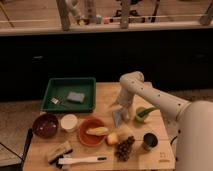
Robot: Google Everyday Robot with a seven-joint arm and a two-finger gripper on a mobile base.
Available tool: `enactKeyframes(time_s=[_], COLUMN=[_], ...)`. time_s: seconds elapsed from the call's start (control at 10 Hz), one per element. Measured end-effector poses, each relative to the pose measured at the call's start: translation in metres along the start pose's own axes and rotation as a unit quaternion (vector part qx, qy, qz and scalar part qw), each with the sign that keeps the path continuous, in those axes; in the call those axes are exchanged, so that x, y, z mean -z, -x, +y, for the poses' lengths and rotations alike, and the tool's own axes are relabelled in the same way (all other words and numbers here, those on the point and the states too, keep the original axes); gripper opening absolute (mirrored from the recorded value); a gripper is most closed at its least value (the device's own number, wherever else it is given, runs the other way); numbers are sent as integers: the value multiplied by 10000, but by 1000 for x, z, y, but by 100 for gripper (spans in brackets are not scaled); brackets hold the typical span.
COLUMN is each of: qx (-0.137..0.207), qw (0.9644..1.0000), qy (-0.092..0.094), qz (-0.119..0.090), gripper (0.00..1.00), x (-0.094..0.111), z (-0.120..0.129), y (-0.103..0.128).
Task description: Place towel in table surface
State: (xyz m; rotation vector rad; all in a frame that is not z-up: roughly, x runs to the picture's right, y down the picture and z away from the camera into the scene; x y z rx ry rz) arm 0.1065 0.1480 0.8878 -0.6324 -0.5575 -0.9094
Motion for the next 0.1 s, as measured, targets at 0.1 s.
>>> enactKeyframes(time_s=[0.1], qx=[0], qw=[10000], qy=[0], qz=[0], gripper=[80], x=[0], z=[0], y=[0])
